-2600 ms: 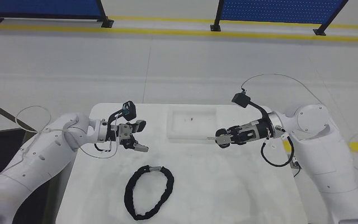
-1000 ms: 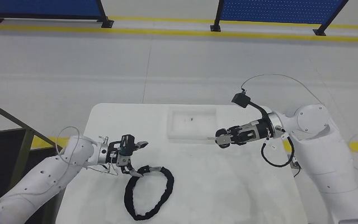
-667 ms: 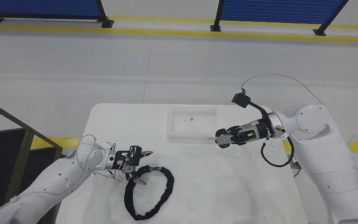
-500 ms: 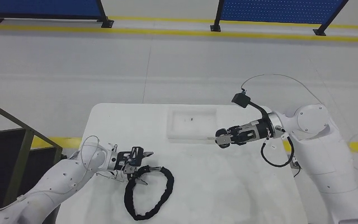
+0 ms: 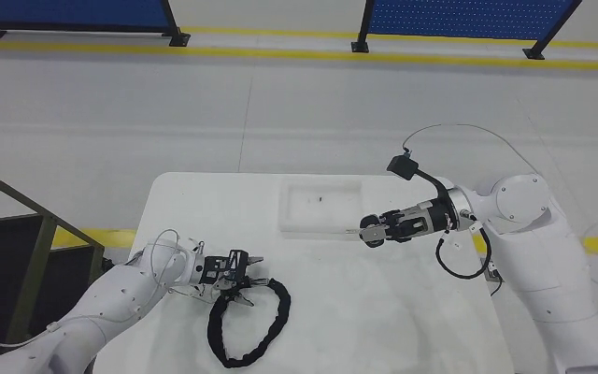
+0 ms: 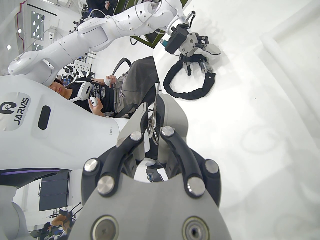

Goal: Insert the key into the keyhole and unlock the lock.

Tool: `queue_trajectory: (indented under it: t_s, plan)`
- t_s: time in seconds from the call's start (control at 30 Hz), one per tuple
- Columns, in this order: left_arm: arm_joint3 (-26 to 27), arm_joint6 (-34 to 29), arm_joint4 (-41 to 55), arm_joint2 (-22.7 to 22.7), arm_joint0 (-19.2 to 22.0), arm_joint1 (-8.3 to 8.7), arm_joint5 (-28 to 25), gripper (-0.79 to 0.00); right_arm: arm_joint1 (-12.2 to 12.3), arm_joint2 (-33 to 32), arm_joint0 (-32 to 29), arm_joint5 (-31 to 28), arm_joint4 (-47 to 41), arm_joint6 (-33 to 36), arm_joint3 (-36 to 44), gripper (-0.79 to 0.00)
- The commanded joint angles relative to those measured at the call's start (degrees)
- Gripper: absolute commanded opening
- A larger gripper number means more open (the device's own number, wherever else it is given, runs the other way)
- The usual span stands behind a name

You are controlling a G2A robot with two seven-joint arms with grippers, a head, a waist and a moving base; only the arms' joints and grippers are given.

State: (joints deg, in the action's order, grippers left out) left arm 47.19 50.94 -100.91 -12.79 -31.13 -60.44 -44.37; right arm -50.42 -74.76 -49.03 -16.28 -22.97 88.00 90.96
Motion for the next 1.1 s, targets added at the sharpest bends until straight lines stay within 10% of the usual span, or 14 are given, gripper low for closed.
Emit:
queue_trajectory:
  t_s: [0.0, 0.6, 1.07]
  plan:
    - [-0.3, 0.2, -0.3, -0.1, -0.1, -0.2, 0.1, -0.354, 0.0, 0.0, 0.0, 0.0, 0.0, 0.0, 0.0, -0.785]
    - [-3.0, -1.5, 0.4, -2.2, -0.5, -2.02, -0.4, -0.782, 0.0, 0.0, 0.0, 0.0, 0.0, 0.0, 0.0, -0.785]
    - [-3.6, -4.9, 8.7, -6.2, -1.2, -2.91, -6.5, -0.785, 0.0, 0.0, 0.0, 0.0, 0.0, 0.0, 0.0, -0.785]
